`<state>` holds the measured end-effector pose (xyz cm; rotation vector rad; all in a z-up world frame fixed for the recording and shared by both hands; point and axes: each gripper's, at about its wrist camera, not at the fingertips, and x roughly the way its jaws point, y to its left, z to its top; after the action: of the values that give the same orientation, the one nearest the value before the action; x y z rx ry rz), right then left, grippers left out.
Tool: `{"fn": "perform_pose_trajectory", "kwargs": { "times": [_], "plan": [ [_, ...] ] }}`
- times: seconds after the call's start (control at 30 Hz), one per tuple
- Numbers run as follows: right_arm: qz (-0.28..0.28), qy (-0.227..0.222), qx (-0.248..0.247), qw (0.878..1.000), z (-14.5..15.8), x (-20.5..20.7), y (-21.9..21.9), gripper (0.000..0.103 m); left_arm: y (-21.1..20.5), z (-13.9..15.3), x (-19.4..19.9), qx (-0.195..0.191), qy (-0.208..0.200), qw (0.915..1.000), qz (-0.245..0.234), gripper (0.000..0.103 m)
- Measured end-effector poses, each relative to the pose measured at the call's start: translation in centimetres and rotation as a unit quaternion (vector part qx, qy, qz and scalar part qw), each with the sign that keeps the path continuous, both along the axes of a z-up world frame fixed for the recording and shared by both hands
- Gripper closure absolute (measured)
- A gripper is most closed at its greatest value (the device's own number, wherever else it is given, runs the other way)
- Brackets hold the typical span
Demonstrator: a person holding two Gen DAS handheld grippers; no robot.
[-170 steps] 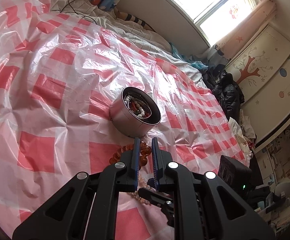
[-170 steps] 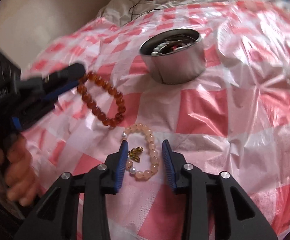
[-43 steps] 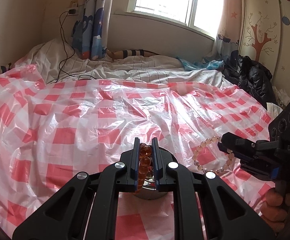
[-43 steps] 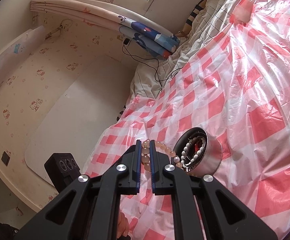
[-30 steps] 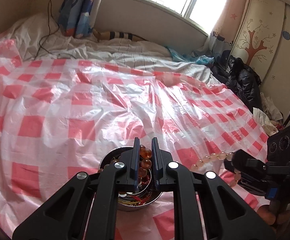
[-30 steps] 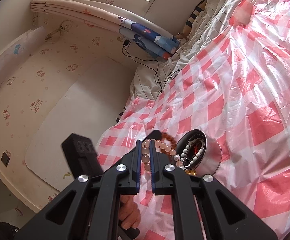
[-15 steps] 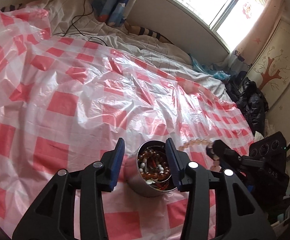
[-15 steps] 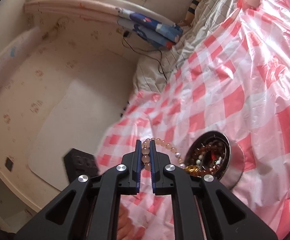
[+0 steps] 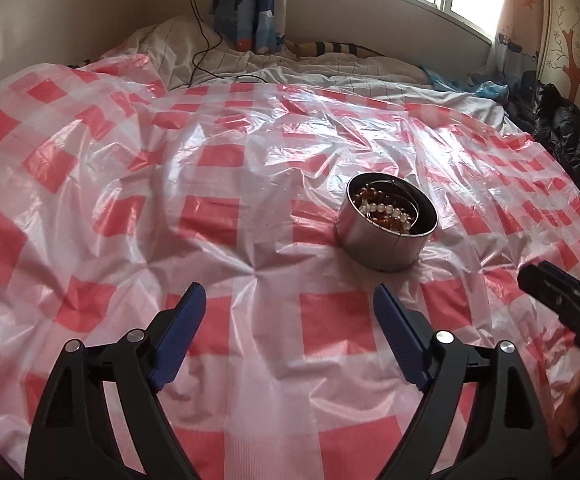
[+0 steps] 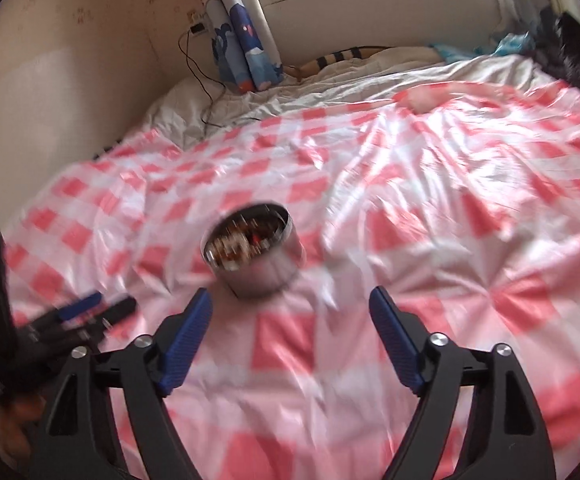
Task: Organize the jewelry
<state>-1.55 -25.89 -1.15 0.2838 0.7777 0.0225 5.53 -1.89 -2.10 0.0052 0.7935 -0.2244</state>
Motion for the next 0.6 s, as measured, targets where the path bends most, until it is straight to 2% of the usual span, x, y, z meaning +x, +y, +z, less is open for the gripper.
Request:
{"fn": "perform_pose_trajectory", "kwargs": {
  "times": [0.13, 0.3, 0.37, 0.6],
  "plan": [
    [-0.007, -0.008, -0.043, 0.999, -0.7, -3.4, 2.0, 0.012, 0.3, -0.2, -3.1, 0.001, -0.006, 1.0, 0.003, 0.017],
    [-0.004, -0.03, -0.07, 0.997, -1.1, -4.2, 3.9, 0.009, 0.0, -0.3, -5.4, 0.017, -0.021, 0.9996, -0.001, 0.015],
    [-0.015, -0.034, -0.071, 0.997, -1.3, -4.4, 4.1, 0.009, -0.1, -0.2, -5.8, 0.025, -0.027, 0.9993, -0.002, 0.013],
    [-0.046, -0.025, -0.064, 0.997, -2.3, -4.3, 3.4, 0.009, 0.4, -0.1, -5.7, 0.016, -0.026, 0.9995, 0.008, 0.011]
  ]
}}
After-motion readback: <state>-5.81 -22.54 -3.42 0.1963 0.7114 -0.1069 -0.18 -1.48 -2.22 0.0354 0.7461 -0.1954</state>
